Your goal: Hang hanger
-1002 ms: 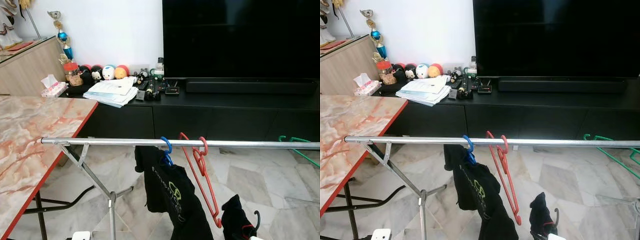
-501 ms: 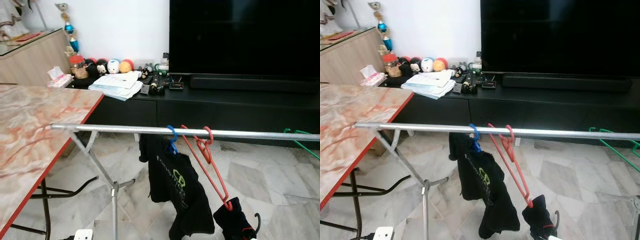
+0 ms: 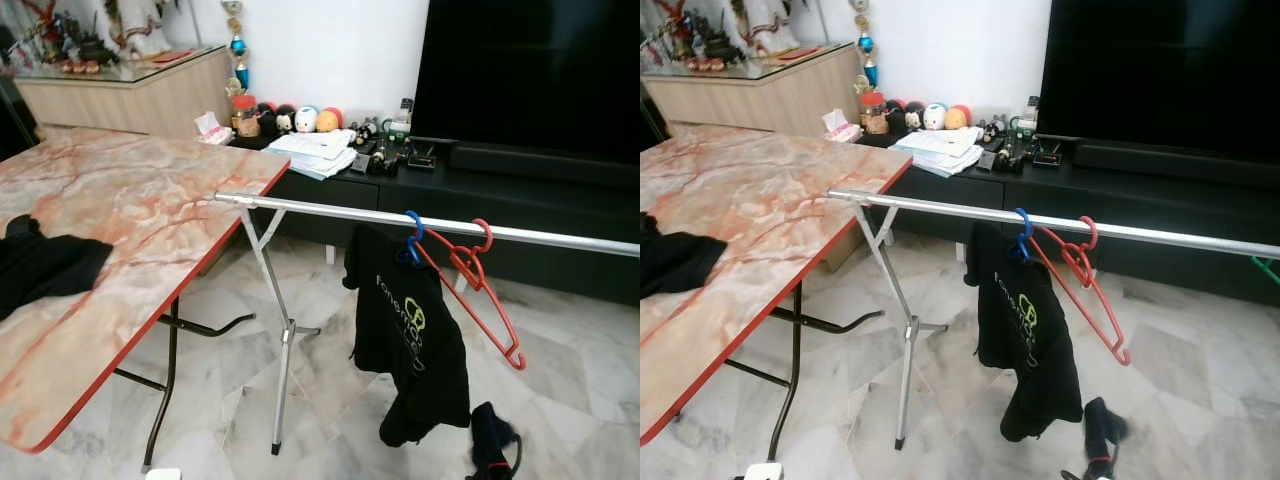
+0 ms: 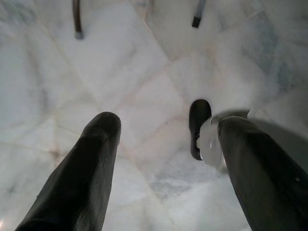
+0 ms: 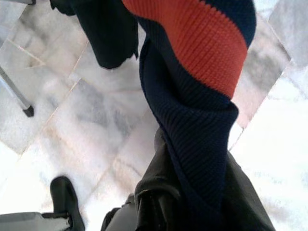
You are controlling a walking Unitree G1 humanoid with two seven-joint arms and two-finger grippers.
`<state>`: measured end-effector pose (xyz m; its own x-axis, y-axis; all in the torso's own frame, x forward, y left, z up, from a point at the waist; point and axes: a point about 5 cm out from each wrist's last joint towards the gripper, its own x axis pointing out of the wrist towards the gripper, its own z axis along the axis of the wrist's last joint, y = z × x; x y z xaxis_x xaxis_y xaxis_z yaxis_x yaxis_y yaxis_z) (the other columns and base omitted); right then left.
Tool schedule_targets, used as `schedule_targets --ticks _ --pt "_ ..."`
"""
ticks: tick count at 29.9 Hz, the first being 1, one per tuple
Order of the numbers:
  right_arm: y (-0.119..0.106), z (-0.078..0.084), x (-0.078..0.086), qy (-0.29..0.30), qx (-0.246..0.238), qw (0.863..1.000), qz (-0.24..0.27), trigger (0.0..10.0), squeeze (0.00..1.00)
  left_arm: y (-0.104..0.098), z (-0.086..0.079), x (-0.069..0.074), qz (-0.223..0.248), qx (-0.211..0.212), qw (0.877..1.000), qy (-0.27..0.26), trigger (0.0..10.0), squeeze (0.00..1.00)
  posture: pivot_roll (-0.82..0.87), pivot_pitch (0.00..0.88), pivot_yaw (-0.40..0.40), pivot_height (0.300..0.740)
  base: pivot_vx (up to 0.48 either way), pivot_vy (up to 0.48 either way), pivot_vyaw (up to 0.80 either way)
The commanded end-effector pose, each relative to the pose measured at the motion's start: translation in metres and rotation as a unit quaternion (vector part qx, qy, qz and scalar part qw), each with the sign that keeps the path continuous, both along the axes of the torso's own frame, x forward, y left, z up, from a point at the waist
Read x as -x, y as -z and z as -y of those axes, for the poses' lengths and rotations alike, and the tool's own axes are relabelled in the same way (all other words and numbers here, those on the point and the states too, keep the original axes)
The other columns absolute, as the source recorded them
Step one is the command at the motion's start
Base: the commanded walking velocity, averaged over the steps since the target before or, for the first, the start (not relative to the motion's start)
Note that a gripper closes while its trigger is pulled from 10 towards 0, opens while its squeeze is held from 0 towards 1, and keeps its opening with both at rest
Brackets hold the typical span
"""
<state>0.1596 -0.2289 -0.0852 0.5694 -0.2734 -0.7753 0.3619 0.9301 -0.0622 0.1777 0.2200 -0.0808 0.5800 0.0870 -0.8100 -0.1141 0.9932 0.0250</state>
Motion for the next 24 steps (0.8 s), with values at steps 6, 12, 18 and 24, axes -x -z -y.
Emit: schedule_targets --ticks 6,12,18,24 --pt "0.002 0.0 0.006 0.001 -0.002 1.0 -0.007 10.0 0.0 0.002 0.0 0.004 -0.004 0.002 1.0 -0.003 10.0 0.0 -0.06 0.0 0.069 0.74 -0.311 0.0 0.0" --pt "0.003 -0.002 0.007 -0.004 -0.003 1.0 -0.01 10.0 0.0 0.002 0.0 0.005 -0.004 0.004 1.0 -0.003 10.0 0.0 -0.06 0.0 0.07 0.74 -0.308 0.0 0.0" --pt "0.003 -0.006 0.005 -0.009 -0.004 1.0 -0.008 10.0 0.0 0.002 0.0 0.004 -0.001 0.006 1.0 0.001 10.0 0.0 -0.07 0.0 0.078 0.74 -0.311 0.0 0.0" --pt "0.002 -0.011 -0.002 -0.017 -0.005 1.0 -0.001 10.0 0.0 0.0 0.002 -0.001 0.006 0.007 1.0 0.003 10.0 0.0 -0.05 0.0 0.07 0.74 -0.191 0.0 0.0"
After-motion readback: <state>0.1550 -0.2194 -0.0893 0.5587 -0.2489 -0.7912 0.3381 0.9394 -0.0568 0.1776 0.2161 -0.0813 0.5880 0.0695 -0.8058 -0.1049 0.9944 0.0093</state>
